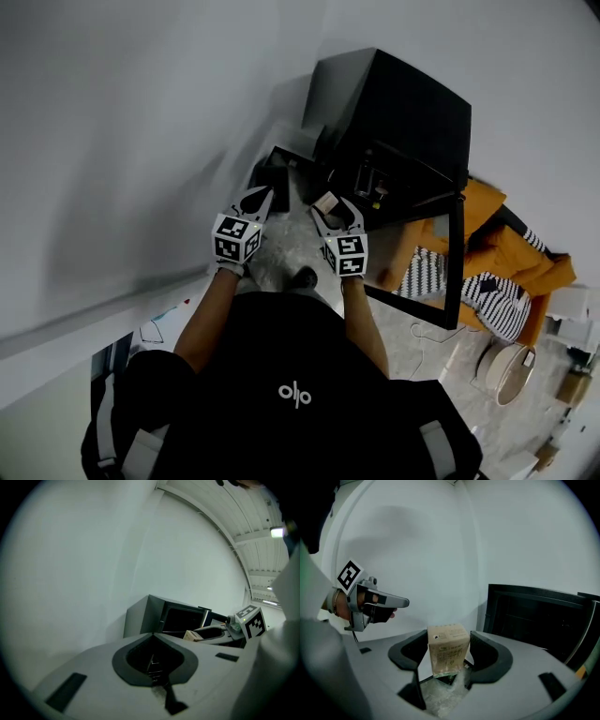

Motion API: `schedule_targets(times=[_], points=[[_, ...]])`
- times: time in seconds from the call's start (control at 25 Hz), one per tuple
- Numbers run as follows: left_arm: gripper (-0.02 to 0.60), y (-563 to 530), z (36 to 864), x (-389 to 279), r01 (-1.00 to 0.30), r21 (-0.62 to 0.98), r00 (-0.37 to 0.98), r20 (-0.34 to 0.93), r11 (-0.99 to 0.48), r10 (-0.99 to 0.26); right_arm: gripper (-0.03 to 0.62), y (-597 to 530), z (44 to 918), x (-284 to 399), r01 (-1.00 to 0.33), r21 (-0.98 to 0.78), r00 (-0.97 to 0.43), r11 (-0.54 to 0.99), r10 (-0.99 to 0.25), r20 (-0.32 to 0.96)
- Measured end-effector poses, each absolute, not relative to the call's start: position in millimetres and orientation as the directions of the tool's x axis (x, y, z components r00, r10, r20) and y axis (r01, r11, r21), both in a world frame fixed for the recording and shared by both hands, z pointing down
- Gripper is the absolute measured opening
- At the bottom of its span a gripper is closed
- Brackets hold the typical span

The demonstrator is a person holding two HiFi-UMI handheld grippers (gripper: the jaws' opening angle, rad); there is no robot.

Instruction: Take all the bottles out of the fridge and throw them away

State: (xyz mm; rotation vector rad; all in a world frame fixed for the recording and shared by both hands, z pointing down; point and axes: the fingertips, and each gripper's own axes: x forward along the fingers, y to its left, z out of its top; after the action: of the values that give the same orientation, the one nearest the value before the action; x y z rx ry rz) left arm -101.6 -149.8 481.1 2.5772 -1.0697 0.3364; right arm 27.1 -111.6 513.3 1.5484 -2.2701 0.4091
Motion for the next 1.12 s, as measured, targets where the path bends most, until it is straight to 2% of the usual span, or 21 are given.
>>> schedule_targets(times=[0.56, 1.12], points=[[0.0, -152.6, 494.6, -153.3, -0.741, 0.256, 0.67, 0.333, -0.62, -0.663, 0.291, -122.7, 534.5, -32.1, -0.903, -0.052, -0.396, 0.427, -0.779, 0.487], [0.0, -154.0, 550.6, -190.0, -0.776, 0.259, 0.627, 0.42, -0.575, -0.656, 0.291, -177.1, 604.1, -68.0, -0.865, -0.077, -0.452, 0.496, -0.702, 0.55]])
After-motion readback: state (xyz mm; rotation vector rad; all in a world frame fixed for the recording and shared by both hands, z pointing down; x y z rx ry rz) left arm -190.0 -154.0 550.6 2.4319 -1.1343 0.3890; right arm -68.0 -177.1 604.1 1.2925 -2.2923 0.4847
